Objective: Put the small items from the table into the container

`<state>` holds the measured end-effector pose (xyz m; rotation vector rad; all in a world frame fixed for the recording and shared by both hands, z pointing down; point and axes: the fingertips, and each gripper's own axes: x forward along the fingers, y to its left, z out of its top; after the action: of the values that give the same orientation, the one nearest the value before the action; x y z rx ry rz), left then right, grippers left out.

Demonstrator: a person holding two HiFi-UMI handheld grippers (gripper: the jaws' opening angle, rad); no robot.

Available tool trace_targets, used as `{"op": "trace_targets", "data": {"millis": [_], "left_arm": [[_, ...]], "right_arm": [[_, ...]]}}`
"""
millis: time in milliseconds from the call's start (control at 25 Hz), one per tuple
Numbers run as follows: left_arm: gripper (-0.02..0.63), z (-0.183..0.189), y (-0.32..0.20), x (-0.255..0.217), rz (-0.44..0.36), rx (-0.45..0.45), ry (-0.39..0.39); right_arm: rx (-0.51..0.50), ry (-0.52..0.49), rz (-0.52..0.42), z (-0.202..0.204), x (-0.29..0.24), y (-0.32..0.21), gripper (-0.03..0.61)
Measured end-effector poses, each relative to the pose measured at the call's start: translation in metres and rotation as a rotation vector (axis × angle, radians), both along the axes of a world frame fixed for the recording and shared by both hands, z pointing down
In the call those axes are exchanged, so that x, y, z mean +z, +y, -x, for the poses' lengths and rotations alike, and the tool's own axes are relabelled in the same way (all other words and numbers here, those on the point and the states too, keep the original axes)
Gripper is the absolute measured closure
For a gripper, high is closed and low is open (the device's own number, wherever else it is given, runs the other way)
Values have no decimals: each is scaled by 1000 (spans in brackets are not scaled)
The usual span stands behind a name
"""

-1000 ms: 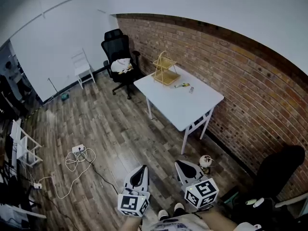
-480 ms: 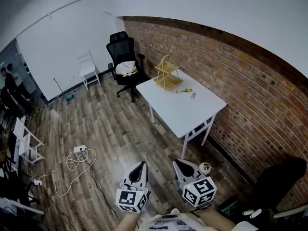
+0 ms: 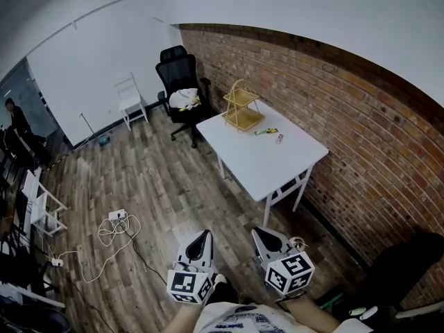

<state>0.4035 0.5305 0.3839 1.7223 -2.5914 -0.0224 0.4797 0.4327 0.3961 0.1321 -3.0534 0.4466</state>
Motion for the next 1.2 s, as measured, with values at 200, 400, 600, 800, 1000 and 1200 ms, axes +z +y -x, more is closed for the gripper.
{"op": "trace_targets", "data": {"millis": [200,400,600,800,1000,1200], "left_arm": [[566,22,-18,3,-5,6,5],[566,59,-42,6,-9,26,16],[566,109,-63,9,3,48,32],[566,175,-77,12,8,62,42],[566,241,-85,2,4,85,24],[566,300,-94,-3,-3,100,19]], "right_arm": [[2,22,5,19,9,-14,558],[17,45,5,52,13,-35,558],[42,68,17,102,17,-57,558],[63,82,19,164,18,-72,558],[102,80,11,226,9,-83,558],[114,66,3,285,3,-90,558]]}}
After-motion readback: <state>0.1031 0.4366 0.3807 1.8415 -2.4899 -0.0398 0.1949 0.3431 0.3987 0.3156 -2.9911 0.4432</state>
